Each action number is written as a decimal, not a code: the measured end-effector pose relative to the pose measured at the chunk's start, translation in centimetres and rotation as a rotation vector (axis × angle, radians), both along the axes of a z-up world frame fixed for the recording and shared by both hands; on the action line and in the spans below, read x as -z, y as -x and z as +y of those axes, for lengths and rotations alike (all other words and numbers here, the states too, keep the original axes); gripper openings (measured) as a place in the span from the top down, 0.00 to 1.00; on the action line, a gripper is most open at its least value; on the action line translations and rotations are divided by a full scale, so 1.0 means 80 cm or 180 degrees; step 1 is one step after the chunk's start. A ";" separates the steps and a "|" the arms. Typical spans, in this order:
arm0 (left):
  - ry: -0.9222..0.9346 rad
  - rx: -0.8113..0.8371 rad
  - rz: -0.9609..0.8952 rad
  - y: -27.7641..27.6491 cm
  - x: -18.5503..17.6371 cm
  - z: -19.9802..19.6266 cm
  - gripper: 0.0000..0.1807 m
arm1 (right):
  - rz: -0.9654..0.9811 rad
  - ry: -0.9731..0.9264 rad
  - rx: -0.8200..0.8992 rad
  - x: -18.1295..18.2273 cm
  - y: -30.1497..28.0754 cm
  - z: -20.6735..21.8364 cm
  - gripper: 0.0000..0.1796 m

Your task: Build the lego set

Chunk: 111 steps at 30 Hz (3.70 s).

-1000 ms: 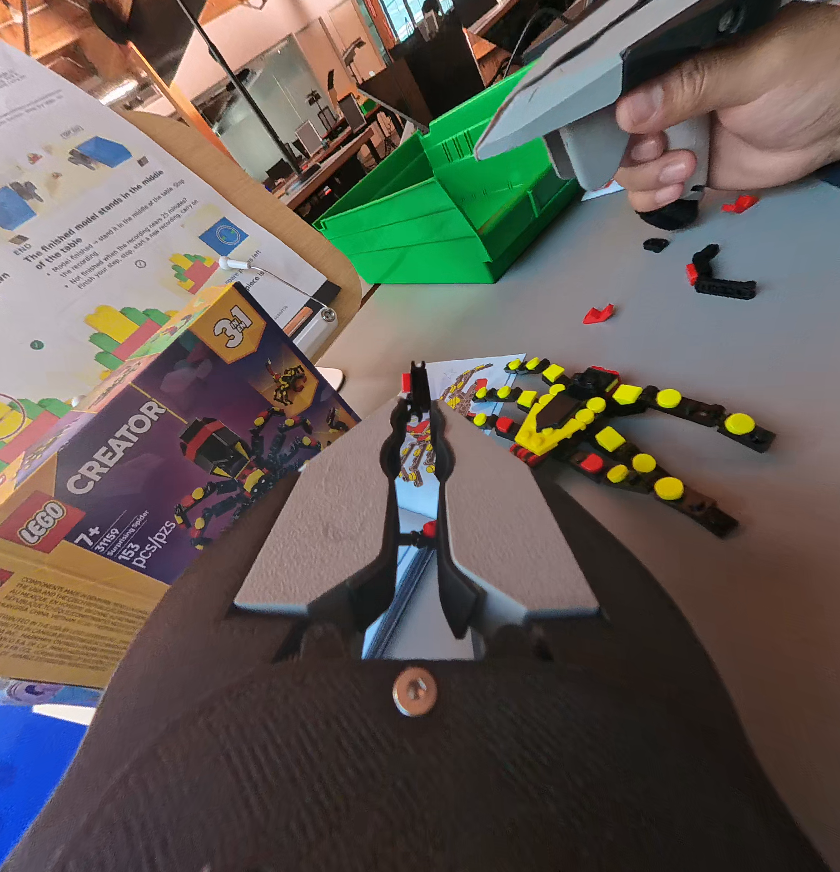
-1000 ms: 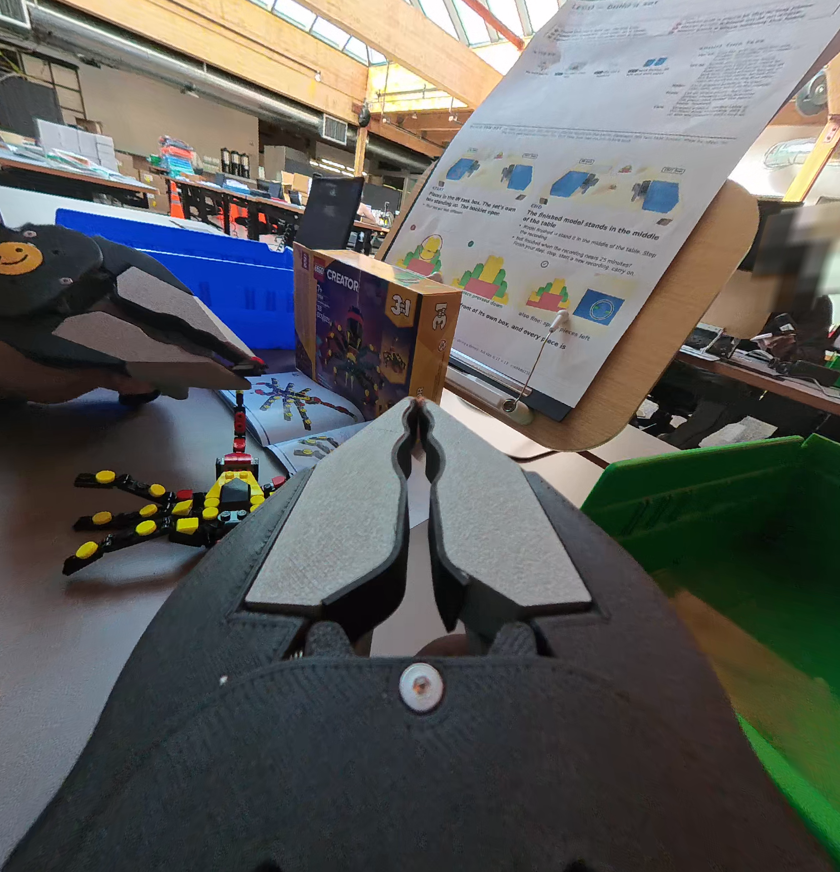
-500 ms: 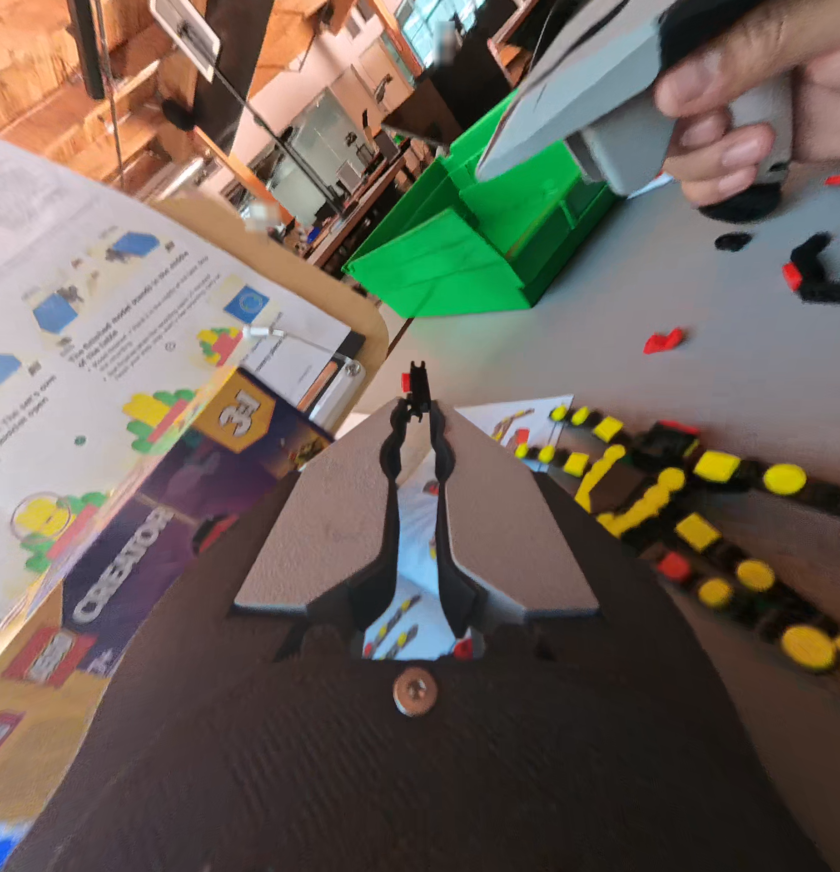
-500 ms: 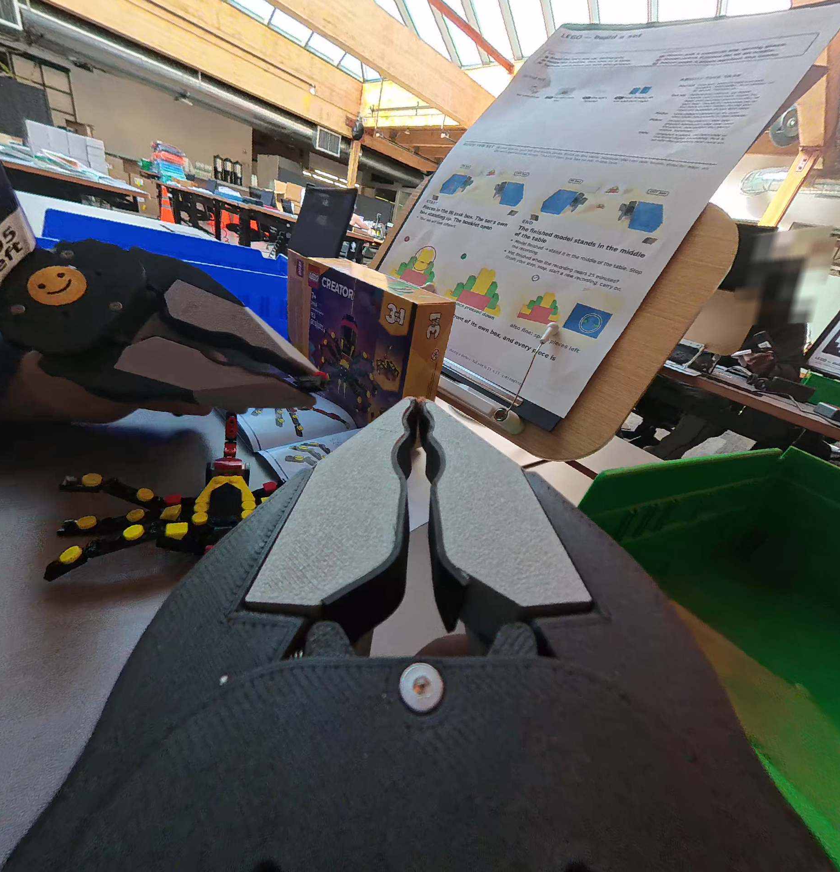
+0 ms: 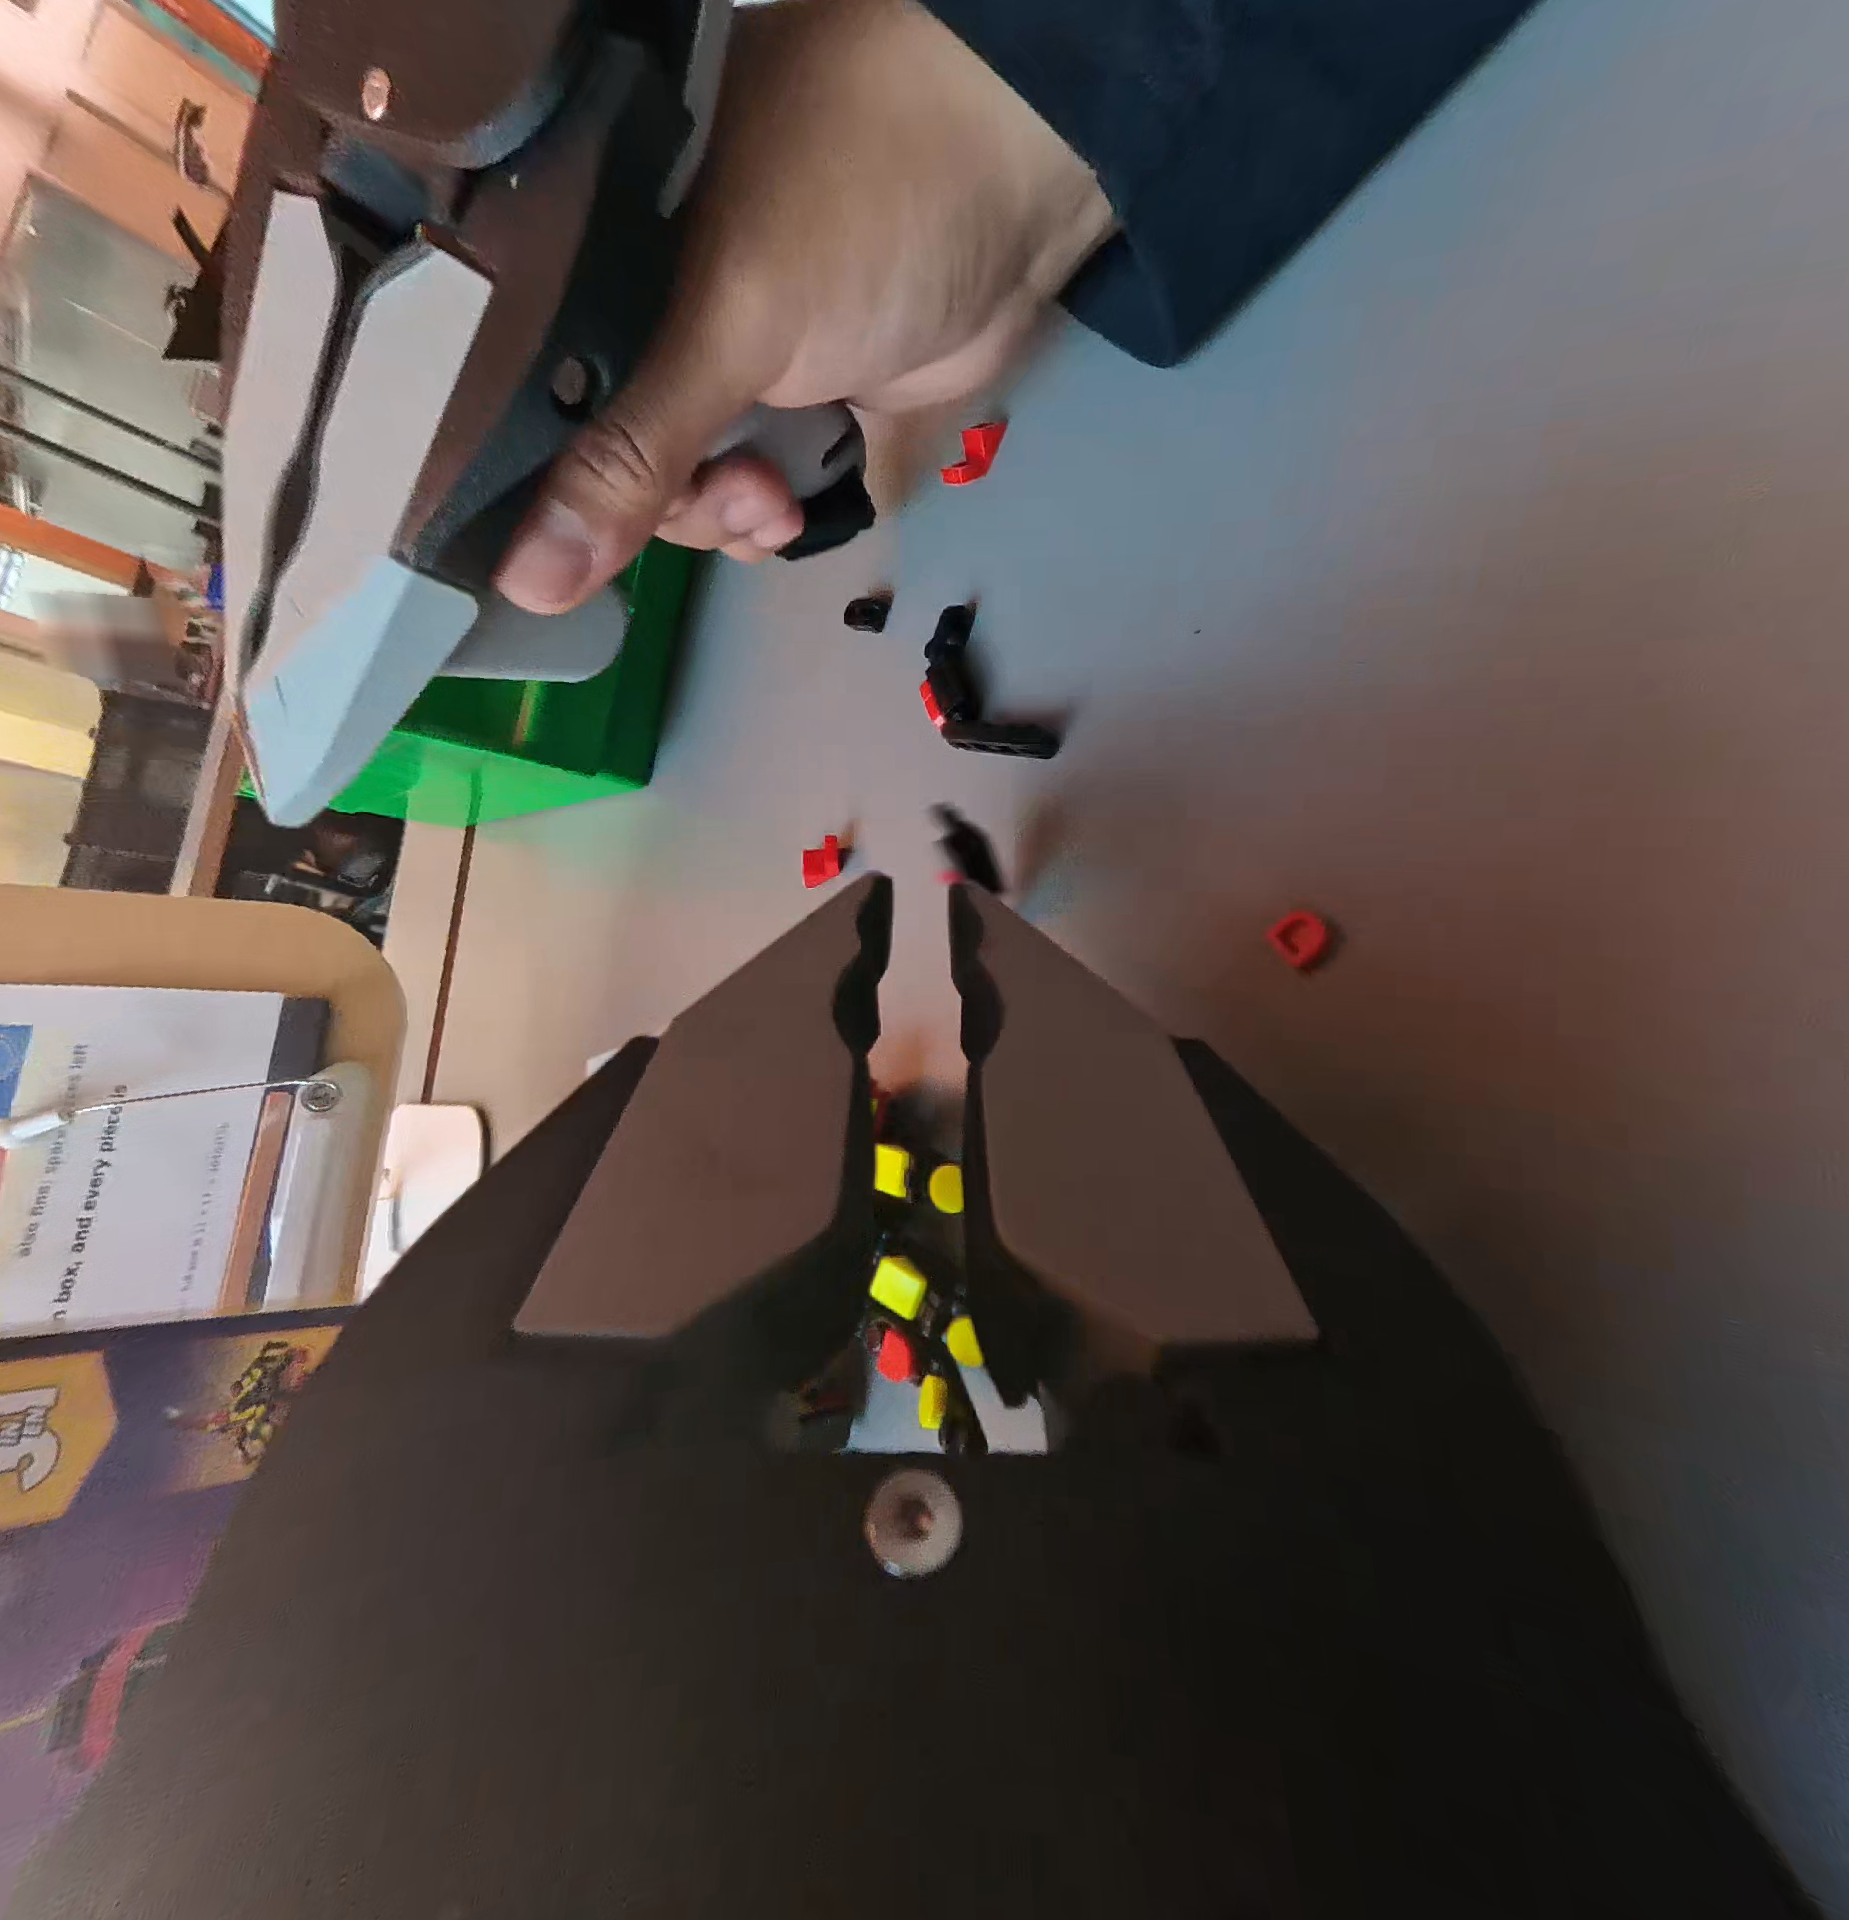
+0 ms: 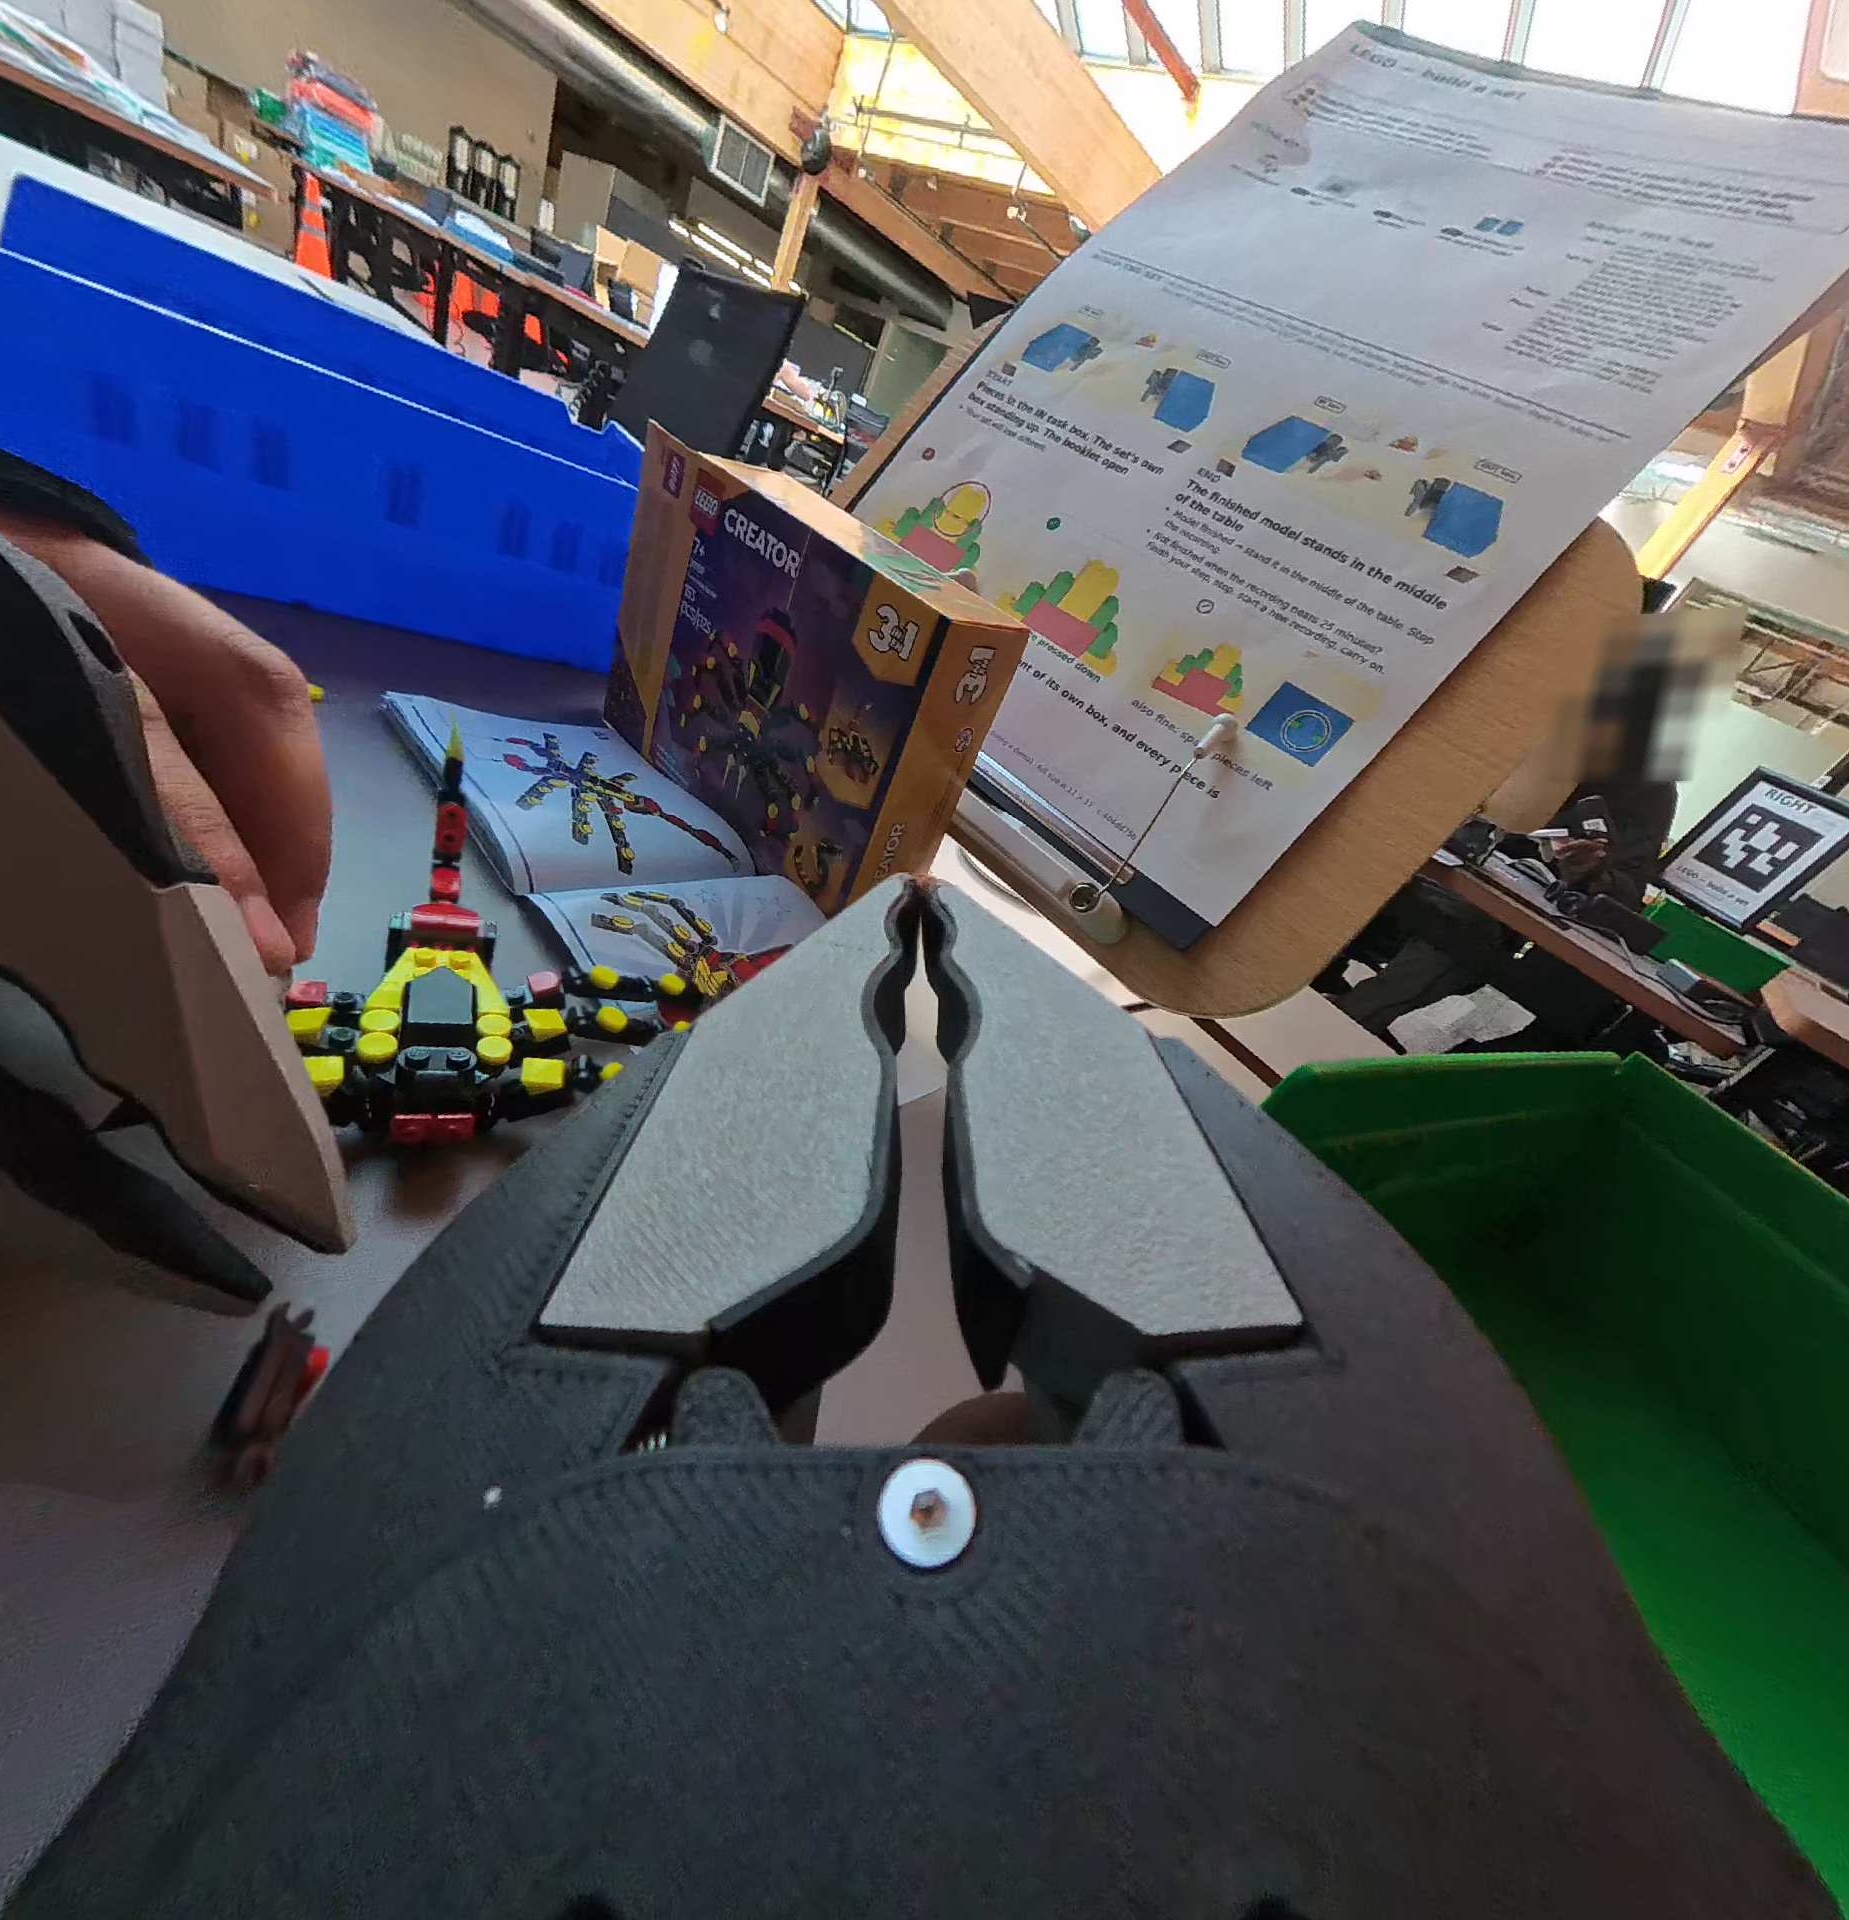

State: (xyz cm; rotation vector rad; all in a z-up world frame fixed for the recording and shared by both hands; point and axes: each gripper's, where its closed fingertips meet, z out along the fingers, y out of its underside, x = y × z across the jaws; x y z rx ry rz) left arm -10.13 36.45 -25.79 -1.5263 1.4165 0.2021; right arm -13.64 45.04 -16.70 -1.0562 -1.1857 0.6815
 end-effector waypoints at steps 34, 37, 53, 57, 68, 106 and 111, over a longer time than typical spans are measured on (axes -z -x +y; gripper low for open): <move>0.0124 -0.0352 -0.0781 0.010 -0.032 0.011 0.92 | -0.1705 -0.0322 -0.1041 0.072 -0.055 -0.051 0.97; 0.0258 -0.0463 -0.1140 0.011 -0.044 0.012 0.89 | -0.1588 -0.0681 -0.0936 0.066 -0.043 -0.056 0.97; -0.0092 -0.0472 -0.1008 0.025 -0.057 0.018 0.99 | -0.1258 -0.0794 -0.1190 0.050 -0.021 -0.096 0.97; -0.0137 -0.0446 -0.1007 0.024 -0.060 0.017 0.99 | -0.1158 -0.0783 -0.1181 0.046 -0.022 -0.095 0.94; -0.0133 -0.0401 -0.1116 0.021 -0.061 0.016 0.99 | -0.1077 -0.0836 -0.1178 0.044 -0.015 -0.102 0.97; -0.0300 -0.0540 -0.1454 0.034 -0.090 0.023 0.99 | -0.0859 -0.0847 -0.0771 0.018 -0.008 -0.089 0.97; 0.0102 -0.0832 -0.2311 0.049 -0.101 0.035 0.99 | -0.0744 -0.1037 -0.0276 0.005 0.008 -0.079 0.97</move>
